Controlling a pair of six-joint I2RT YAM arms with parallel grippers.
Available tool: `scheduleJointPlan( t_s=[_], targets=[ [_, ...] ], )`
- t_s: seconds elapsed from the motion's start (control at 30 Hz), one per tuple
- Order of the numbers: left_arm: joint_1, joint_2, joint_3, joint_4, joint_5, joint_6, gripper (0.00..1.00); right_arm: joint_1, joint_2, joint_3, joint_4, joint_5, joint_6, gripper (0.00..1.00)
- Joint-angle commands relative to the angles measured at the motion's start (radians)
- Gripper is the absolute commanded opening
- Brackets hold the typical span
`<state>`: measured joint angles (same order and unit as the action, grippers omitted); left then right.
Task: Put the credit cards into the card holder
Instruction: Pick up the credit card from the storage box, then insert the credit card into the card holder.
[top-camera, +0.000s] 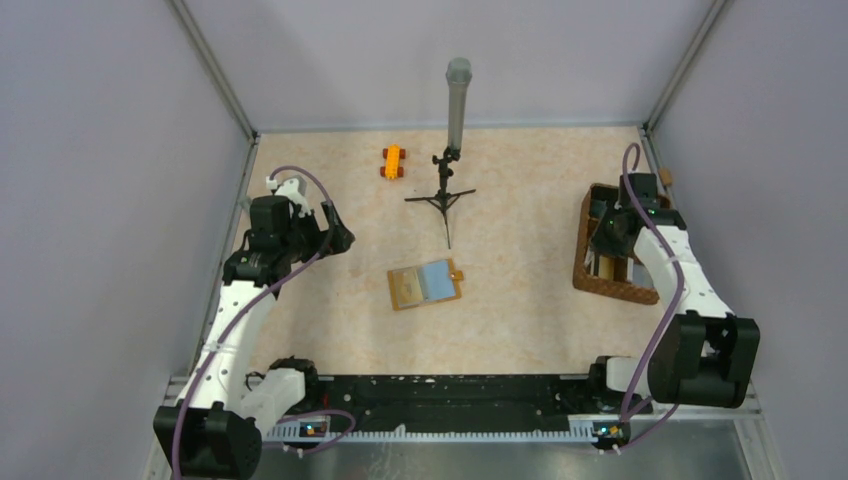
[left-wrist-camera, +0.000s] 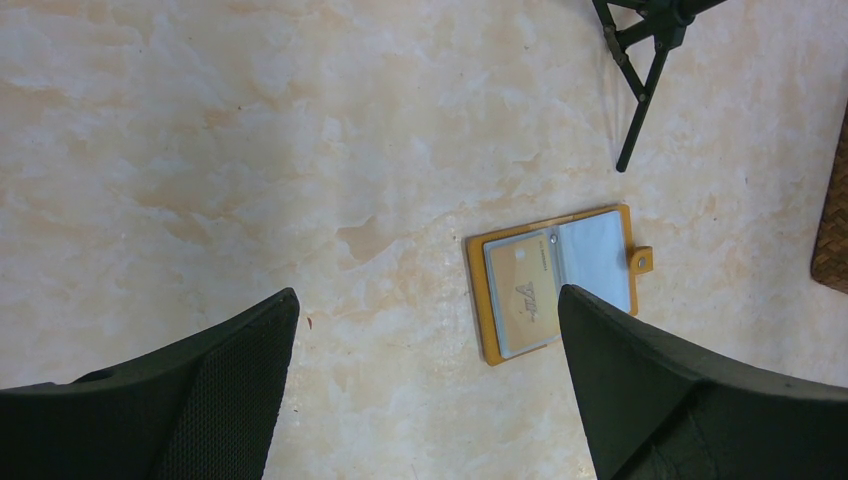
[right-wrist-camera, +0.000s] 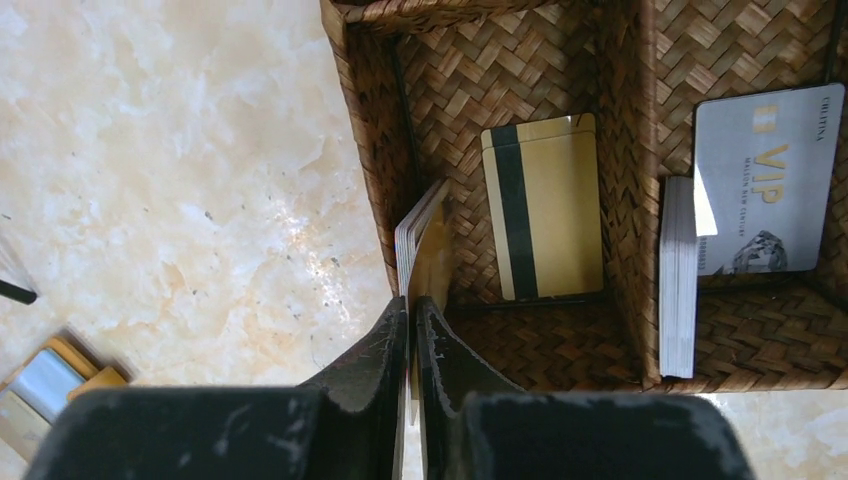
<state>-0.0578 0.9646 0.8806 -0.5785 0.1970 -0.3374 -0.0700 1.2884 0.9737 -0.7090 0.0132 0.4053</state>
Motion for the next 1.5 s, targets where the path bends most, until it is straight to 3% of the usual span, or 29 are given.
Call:
scheduleJointPlan(
  t_s=[0.0, 0.3, 0.43, 0.6, 0.8, 0.97, 1.07, 1.2, 1.33, 1.4, 1.47],
  targets=[
    [0.004, -0.006, -0.003, 0.025, 0.01, 0.014, 0.99, -0.001, -0.029, 0.065, -0.024, 0.031, -0.016, 0.03],
    [0.004, -0.009, -0.01, 0.043, 0.097, 0.052, 0.99, -0.001, -0.034, 0.223, -0.159, 0.226, -0.075, 0.0],
    [0.003, -0.014, -0.011, 0.052, 0.139, 0.052, 0.99, 0.006, -0.054, 0.287, -0.179, 0.223, -0.068, 0.0],
    [-0.004, -0.023, -0.021, 0.094, 0.261, 0.029, 0.99, 0.049, -0.078, 0.346, -0.153, 0.002, -0.082, 0.0],
    [-0.07, -0.08, -0.074, 0.245, 0.452, -0.04, 0.99, 0.261, -0.034, 0.345, -0.08, -0.391, -0.152, 0.0],
    [-0.185, -0.064, -0.1, 0.366, 0.615, -0.078, 0.99, 0.562, 0.053, 0.348, -0.014, -0.543, -0.216, 0.0],
    [-0.291, -0.038, -0.102, 0.403, 0.665, -0.079, 0.99, 0.679, 0.096, 0.343, 0.051, -0.682, -0.236, 0.0],
    [-0.365, -0.018, -0.117, 0.456, 0.736, -0.105, 0.99, 0.78, 0.136, 0.359, 0.087, -0.817, -0.268, 0.0],
    [-0.421, 0.009, -0.11, 0.405, 0.739, -0.066, 0.98, 0.836, 0.146, 0.361, 0.125, -0.919, -0.288, 0.0],
    [-0.444, 0.025, -0.105, 0.386, 0.766, -0.052, 0.93, 0.848, 0.144, 0.359, 0.132, -0.923, -0.288, 0.0],
    [-0.465, 0.036, -0.104, 0.384, 0.795, -0.049, 0.68, 0.849, 0.147, 0.358, 0.131, -0.922, -0.292, 0.0]
  ],
)
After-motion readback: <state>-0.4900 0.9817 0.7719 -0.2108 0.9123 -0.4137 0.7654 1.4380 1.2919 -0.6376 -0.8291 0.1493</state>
